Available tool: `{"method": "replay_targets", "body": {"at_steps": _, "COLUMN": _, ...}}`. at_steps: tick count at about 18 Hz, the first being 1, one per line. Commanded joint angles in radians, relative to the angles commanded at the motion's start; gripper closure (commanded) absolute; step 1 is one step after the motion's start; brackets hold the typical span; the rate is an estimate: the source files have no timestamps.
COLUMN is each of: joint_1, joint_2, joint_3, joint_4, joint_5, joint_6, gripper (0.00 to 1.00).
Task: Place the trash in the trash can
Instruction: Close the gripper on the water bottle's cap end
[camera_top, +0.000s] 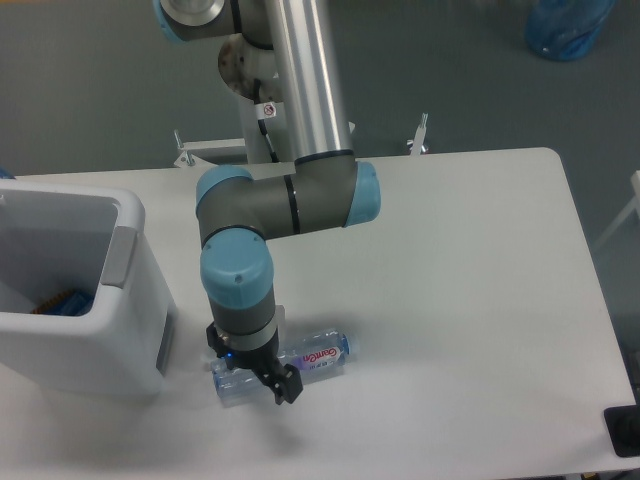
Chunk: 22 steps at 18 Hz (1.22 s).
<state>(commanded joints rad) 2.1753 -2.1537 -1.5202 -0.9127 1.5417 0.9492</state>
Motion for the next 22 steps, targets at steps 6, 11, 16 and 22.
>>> {"method": "replay_targets", "body": {"at_steps": 6, "joint_1": -0.009, "joint_2": -0.017, "joint_3": -0.008, "joint_4": 0.000, "joint_5": 0.002, "joint_6": 0.026, "gripper": 0.00}}
{"method": "replay_targets", "body": {"at_steps": 11, "joint_1": -0.034, "joint_2": -0.060, "joint_3": -0.006, "joint_4": 0.009, "joint_5": 0.012, "joint_6": 0.023, "gripper": 0.03}}
{"method": "replay_targets", "body": {"at_steps": 16, "joint_1": -0.040, "joint_2": -0.057, "joint_3": 0.005, "joint_4": 0.005, "joint_5": 0.015, "joint_6": 0.025, "gripper": 0.20}}
{"method": "replay_targets", "body": {"at_steps": 22, "joint_1": -0.032, "joint_2": -0.060, "joint_3": 0.028, "joint_4": 0.006, "joint_5": 0.015, "joint_6": 0.023, "gripper": 0.54}}
